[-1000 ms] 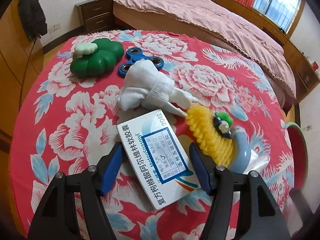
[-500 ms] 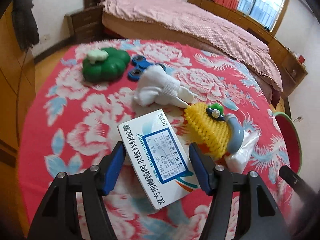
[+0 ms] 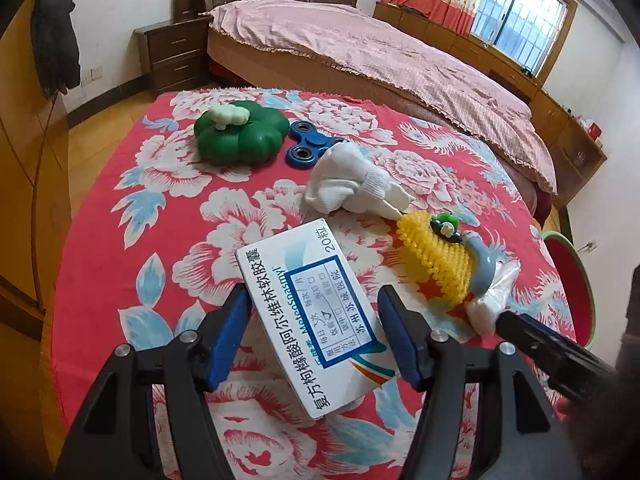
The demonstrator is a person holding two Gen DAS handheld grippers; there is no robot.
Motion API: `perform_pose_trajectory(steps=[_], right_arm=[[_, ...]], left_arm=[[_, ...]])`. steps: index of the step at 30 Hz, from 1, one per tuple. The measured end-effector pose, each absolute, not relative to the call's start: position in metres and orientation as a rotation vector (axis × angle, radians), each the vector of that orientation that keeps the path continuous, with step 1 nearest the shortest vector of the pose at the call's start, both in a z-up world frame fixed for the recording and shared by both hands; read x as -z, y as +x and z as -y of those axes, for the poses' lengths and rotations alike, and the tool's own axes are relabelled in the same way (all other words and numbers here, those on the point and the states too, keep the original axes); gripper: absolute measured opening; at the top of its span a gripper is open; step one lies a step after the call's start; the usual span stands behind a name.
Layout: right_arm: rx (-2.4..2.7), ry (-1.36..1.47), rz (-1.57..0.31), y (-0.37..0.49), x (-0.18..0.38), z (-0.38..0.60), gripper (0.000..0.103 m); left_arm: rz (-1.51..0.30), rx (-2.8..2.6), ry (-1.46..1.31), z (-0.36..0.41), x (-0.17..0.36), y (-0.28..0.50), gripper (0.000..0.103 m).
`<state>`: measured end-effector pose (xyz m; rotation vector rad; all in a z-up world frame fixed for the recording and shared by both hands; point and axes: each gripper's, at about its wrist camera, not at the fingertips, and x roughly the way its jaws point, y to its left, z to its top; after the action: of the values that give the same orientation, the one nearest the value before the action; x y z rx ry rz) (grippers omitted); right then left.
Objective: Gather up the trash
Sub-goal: 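Grasp the clear plastic bag with the right gripper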
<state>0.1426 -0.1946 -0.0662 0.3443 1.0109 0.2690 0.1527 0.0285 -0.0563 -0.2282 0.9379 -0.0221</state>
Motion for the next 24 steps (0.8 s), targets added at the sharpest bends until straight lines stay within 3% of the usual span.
perform_pose_trajectory(steps=[3, 9, 11, 12, 24], right_arm=[[-0.267, 0.335, -1.014, 0.148, 0.068, 0.185, 0.072], [-0.239, 0.258, -0.995, 0.155, 0.069, 0.171, 0.072], [-0.229, 0.218, -0.988, 0.155, 0.069, 0.168, 0.059], [-0.223, 0.188, -0.987, 0.155, 0.069, 0.166, 0.047], [-0.236, 0.241, -1.003, 0.125, 0.068, 0.197, 0.045]], left_arm=[[-0.929, 0.027, -0.255, -0.032, 0.057, 0.152, 0.066], [-0.923, 0.035, -0.268, -0.033, 0.058, 0.151, 0.066], [-0.926, 0.040, -0.273, -0.032, 0.059, 0.150, 0.066], [-0.927, 0.043, -0.274, -0.032, 0.059, 0.150, 0.066], [-0.924, 0.098, -0.282, -0.018, 0.054, 0.139, 0.066]])
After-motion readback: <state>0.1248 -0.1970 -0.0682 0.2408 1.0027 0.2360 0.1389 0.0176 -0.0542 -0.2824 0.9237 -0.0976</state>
